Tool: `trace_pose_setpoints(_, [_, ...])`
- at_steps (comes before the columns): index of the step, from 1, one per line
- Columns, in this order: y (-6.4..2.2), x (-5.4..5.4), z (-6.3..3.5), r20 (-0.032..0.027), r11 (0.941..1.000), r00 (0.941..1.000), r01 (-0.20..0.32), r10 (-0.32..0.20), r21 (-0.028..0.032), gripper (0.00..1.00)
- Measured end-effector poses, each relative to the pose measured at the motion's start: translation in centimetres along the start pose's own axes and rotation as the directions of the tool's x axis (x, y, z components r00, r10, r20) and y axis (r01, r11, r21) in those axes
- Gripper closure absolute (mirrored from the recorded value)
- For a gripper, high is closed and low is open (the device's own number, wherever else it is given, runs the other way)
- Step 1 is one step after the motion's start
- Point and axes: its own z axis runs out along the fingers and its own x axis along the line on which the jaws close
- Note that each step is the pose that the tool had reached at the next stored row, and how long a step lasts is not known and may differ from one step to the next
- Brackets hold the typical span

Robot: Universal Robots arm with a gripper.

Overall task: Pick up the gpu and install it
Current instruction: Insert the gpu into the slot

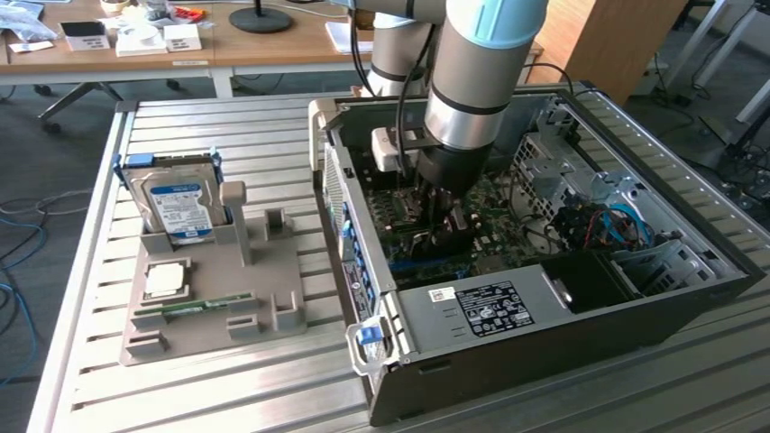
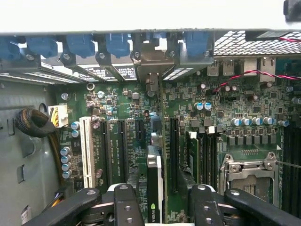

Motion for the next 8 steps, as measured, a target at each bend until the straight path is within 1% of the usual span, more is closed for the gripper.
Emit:
trace_pose_setpoints(3, [0.00, 0.00, 0.00, 0.0000, 1.0000, 1.0000, 0.000, 0.000, 0.0000, 0.55])
trace_pose_setpoints(5, [0.00, 0.00, 0.00, -0.0002, 1.0000, 1.0000, 0.000, 0.000, 0.0000, 0.67])
trace_pose_setpoints(7, [0.00, 0.01, -0.02, -0.0007, 1.0000, 1.0000, 0.000, 0.000, -0.0001, 0.67])
trace_pose_setpoints(8, [0.00, 0.01, -0.02, -0.0004, 1.0000, 1.0000, 0.000, 0.000, -0.0001, 0.73])
